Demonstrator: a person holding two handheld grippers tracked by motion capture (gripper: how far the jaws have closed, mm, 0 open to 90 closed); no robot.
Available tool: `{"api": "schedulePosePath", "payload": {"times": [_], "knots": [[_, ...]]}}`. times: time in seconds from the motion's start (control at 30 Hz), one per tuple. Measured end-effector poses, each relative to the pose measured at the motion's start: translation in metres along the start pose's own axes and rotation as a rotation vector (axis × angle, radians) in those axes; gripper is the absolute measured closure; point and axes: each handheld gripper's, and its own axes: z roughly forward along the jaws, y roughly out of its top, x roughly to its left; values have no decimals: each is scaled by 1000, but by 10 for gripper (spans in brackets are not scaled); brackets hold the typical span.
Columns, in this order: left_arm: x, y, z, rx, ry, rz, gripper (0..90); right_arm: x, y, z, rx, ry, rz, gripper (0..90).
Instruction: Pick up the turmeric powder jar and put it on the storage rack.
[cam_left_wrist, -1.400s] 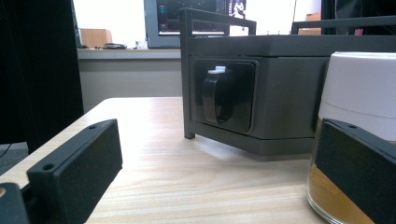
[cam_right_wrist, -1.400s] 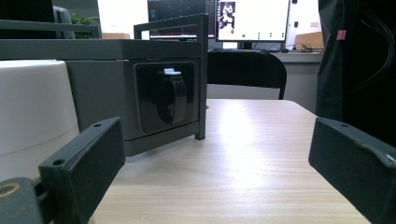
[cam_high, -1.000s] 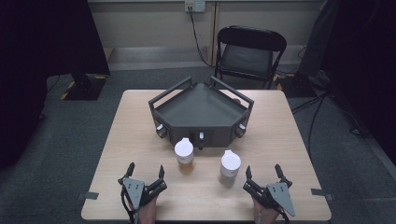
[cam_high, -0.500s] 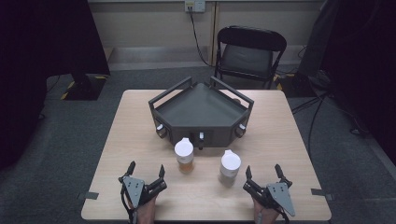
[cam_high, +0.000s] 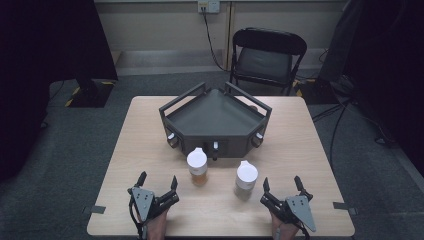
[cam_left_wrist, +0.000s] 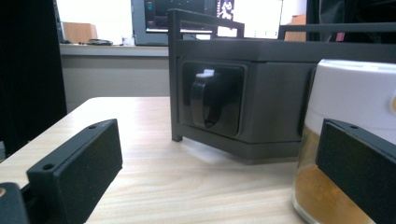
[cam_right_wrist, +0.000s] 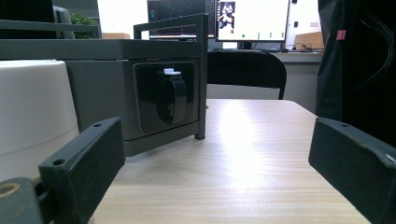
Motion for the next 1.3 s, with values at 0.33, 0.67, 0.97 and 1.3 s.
{"api": "schedulePosePath", "payload": {"times": [0.33,0.67,0.97,1.3], "knots": [[2,8,5,8,-48,-23,0,0,0,0,0,-1,0,23],[-2,13,9,3,-81,-26,0,0,0,0,0,-1,0,23],[-4,23,13,-3,-131,-39,1,0,0,0,0,-2,-1,23],[-11,32,17,5,-161,-31,14,1,0,0,0,-7,-1,22]]}}
